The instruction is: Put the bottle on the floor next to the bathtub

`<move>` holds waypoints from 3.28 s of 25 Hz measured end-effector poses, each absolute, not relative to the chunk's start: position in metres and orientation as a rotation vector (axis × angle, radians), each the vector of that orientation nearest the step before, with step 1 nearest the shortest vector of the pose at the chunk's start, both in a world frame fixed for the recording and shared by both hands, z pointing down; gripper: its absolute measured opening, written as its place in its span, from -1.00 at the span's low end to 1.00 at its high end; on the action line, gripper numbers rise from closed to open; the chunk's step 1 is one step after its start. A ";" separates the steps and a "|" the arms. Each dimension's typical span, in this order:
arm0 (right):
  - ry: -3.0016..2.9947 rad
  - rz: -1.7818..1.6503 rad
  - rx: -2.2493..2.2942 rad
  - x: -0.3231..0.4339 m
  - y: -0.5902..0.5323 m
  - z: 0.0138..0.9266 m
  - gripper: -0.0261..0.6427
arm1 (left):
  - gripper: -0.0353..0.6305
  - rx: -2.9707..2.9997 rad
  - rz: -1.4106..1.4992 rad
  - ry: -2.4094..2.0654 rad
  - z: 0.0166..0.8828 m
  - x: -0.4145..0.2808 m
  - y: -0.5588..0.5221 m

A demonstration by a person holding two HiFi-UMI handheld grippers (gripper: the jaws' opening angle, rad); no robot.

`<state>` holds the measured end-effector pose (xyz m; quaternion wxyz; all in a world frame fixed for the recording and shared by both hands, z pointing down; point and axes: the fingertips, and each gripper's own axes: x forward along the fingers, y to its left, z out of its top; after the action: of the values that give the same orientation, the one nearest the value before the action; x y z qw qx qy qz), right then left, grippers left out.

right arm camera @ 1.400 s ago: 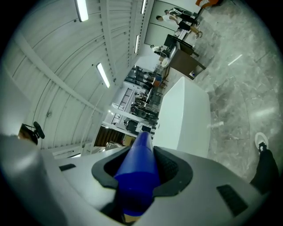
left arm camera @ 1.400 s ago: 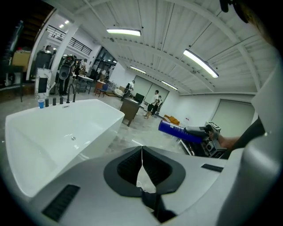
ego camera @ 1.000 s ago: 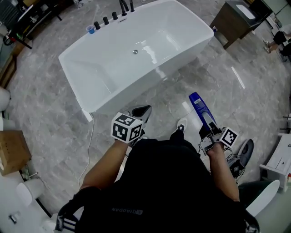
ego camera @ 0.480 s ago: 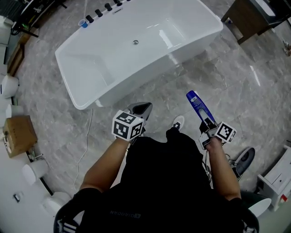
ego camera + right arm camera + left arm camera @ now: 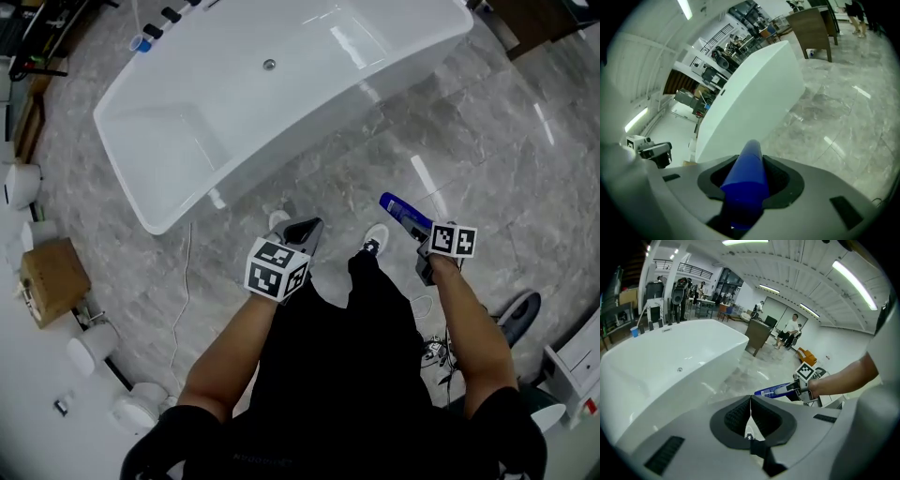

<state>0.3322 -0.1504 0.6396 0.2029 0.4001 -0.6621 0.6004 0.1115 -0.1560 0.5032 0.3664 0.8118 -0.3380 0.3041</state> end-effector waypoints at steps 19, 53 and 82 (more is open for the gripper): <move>-1.609 1.043 0.814 0.208 -0.202 0.934 -0.41 | -0.84 1.971 1.005 -0.701 0.775 0.040 -0.165; -1.575 0.186 0.315 0.141 -0.297 1.154 -0.40 | -0.84 1.918 1.041 -0.628 0.927 0.032 -0.182; -1.912 0.609 0.624 0.196 -0.238 0.714 -0.43 | -0.84 1.911 0.833 -1.041 0.643 0.034 -0.232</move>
<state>0.1956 -0.2380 0.7135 0.4971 0.2576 -0.7895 0.2514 0.0342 -0.2317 0.6426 0.3948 0.7534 -0.4106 0.3286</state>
